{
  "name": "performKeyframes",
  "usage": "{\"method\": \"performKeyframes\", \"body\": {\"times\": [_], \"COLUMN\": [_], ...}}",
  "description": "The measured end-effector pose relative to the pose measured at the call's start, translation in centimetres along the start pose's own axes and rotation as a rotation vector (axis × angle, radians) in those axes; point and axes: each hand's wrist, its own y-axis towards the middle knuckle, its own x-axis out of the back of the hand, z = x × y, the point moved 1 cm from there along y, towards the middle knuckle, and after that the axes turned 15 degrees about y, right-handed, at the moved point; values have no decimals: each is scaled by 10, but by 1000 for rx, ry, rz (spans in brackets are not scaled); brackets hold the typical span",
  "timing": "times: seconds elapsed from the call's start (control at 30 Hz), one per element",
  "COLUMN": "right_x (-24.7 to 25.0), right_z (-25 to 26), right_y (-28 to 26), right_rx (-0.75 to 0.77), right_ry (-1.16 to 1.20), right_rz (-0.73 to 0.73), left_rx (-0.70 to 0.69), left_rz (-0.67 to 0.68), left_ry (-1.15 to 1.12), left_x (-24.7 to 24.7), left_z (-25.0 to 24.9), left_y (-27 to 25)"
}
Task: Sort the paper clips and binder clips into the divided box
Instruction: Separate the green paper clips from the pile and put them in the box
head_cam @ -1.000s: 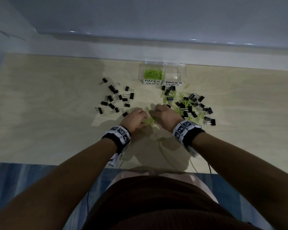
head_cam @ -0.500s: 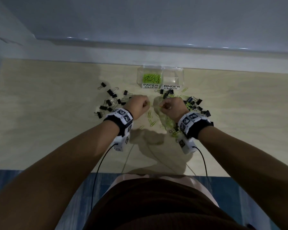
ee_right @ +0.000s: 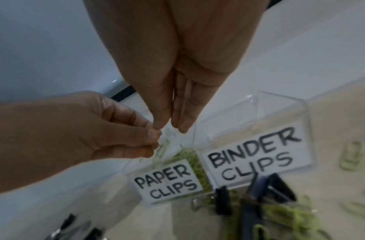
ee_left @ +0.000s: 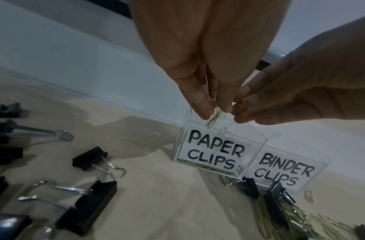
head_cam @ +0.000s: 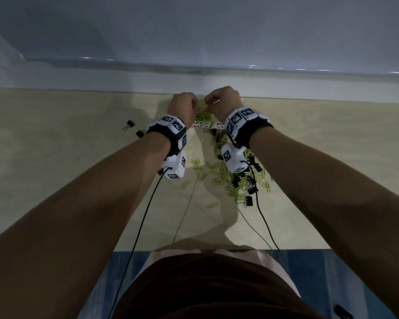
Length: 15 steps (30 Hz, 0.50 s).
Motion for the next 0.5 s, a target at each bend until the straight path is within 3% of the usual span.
{"method": "performKeyframes", "body": {"times": [0.1,0.2,0.33,0.4,0.5], "right_x": [12,19,9,2,-6], "right_z": [-12,-37,-73,-82,-86], "right_y": [-19,-51,-80,-86,-92], "right_rx": [96,174,128,137,145], "right_ry": [-95,-220,-437,-471,-444], "right_rz": [8,96,223,245,206], "left_rx": [-60,-257,-498,-526,-438], "left_rz": [-7,-79,98,125,158], "left_ry": [1,91,230,321,357], "left_x": [-2,-9,-42,-58,-64], "left_z": [1,-5,-18,-16,-8], "left_y": [-4,-22,-49,-53,-55]}}
